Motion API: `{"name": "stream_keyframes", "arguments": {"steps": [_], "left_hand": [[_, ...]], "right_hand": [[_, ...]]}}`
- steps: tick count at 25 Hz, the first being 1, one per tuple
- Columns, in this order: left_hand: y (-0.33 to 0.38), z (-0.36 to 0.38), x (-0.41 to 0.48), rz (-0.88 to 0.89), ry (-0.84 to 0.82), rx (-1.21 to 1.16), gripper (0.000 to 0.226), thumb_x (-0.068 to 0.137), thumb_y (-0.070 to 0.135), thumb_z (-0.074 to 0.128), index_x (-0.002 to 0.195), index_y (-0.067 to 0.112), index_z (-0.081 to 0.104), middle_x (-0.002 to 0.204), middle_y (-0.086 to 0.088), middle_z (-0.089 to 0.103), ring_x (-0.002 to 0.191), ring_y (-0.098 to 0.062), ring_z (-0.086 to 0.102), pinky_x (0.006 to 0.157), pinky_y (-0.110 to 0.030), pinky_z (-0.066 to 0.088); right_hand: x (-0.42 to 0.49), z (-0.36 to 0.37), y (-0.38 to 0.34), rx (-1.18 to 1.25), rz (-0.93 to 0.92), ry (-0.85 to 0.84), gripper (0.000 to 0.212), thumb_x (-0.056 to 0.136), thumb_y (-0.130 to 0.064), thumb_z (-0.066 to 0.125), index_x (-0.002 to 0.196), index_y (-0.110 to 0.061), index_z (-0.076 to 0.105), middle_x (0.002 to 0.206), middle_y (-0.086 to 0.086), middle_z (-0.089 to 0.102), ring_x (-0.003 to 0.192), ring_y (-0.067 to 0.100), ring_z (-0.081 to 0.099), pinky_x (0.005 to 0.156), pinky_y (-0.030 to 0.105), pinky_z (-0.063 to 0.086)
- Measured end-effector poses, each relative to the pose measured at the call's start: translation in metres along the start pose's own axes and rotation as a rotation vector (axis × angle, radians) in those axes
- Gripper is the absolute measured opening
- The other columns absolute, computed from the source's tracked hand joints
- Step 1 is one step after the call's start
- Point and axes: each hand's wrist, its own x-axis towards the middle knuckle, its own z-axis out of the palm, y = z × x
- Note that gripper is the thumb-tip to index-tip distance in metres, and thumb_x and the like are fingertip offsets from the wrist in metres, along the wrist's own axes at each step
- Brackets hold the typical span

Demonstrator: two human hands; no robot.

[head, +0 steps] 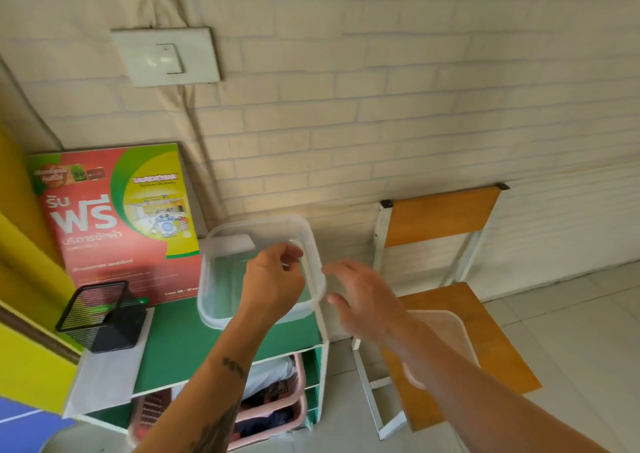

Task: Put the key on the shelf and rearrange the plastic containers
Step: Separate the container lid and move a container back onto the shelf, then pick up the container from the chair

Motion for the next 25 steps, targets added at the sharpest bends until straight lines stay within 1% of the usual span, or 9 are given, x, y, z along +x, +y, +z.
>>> {"name": "stream_keyframes", "arguments": {"steps": [2,4,7,10,13,16,20,23,25], "left_hand": [[0.027,0.038,-0.008,0.05,-0.015,-0.032,0.024,0.083,0.014,0.054,0.084,0.033,0.069,0.076,0.017,0.069,0.063,0.001,0.063,0.056,-0.002,0.04],[0.05,0.08,-0.018,0.068,-0.054,-0.039,0.024,0.083,0.013,0.055,0.087,0.031,0.07,0.078,0.015,0.069,0.064,0.001,0.063,0.058,-0.001,0.04],[0.073,0.159,-0.036,0.04,-0.128,0.018,0.026,0.082,0.011,0.053,0.091,0.028,0.07,0.083,0.01,0.07,0.071,-0.005,0.064,0.067,-0.018,0.048],[0.076,0.222,-0.052,-0.095,-0.231,0.097,0.028,0.08,0.016,0.05,0.098,0.031,0.066,0.093,0.006,0.069,0.081,-0.015,0.065,0.074,-0.031,0.054],[0.078,0.291,-0.067,-0.201,-0.322,0.217,0.038,0.081,0.022,0.05,0.117,0.028,0.06,0.109,0.003,0.067,0.094,-0.022,0.064,0.08,-0.034,0.054],[0.064,0.347,-0.084,-0.256,-0.39,0.348,0.043,0.086,0.03,0.052,0.129,0.025,0.051,0.126,0.0,0.058,0.106,-0.023,0.06,0.078,-0.033,0.047],[0.019,0.399,-0.101,-0.315,-0.486,0.514,0.047,0.087,0.033,0.048,0.133,0.022,0.045,0.132,-0.003,0.051,0.115,-0.027,0.053,0.091,-0.044,0.052],[-0.026,0.437,-0.101,-0.339,-0.484,0.576,0.05,0.086,0.035,0.048,0.134,0.022,0.04,0.132,-0.005,0.049,0.115,-0.028,0.05,0.093,-0.046,0.051],[-0.055,0.461,-0.098,-0.316,-0.482,0.605,0.057,0.085,0.036,0.049,0.138,0.022,0.034,0.137,-0.006,0.044,0.118,-0.029,0.047,0.093,-0.047,0.049]], "right_hand": [[-0.021,-0.026,0.048,0.006,0.117,0.02,0.046,0.091,-0.025,0.055,0.136,-0.022,0.047,0.136,-0.002,0.053,0.124,0.016,0.047,0.106,0.037,0.04],[-0.044,-0.044,0.1,-0.024,0.224,-0.013,0.045,0.091,-0.024,0.054,0.136,-0.022,0.047,0.135,-0.003,0.052,0.124,0.016,0.046,0.105,0.036,0.04],[-0.08,-0.065,0.181,-0.078,0.364,-0.084,0.046,0.092,-0.027,0.055,0.136,-0.023,0.046,0.138,-0.003,0.05,0.125,0.018,0.047,0.104,0.038,0.042],[-0.109,-0.069,0.238,-0.103,0.435,-0.157,0.047,0.092,-0.028,0.057,0.137,-0.024,0.045,0.138,-0.004,0.047,0.123,0.021,0.049,0.099,0.037,0.044],[-0.134,-0.063,0.286,-0.081,0.52,-0.217,0.047,0.092,-0.026,0.059,0.137,-0.025,0.044,0.136,-0.004,0.047,0.12,0.019,0.049,0.093,0.033,0.046],[-0.147,-0.046,0.319,-0.083,0.572,-0.281,0.048,0.091,-0.026,0.059,0.136,-0.023,0.042,0.134,-0.001,0.048,0.116,0.02,0.049,0.09,0.033,0.048],[-0.154,-0.013,0.356,-0.065,0.628,-0.315,0.047,0.09,-0.025,0.059,0.134,-0.021,0.043,0.135,0.001,0.047,0.123,0.023,0.043,0.097,0.036,0.047],[-0.158,0.027,0.389,-0.057,0.675,-0.336,0.053,0.089,-0.026,0.061,0.137,-0.022,0.038,0.14,0.002,0.042,0.13,0.025,0.038,0.1,0.039,0.046],[-0.16,0.054,0.409,-0.07,0.724,-0.36,0.058,0.089,-0.03,0.061,0.14,-0.025,0.033,0.145,0.004,0.033,0.134,0.029,0.034,0.102,0.044,0.046]]}}
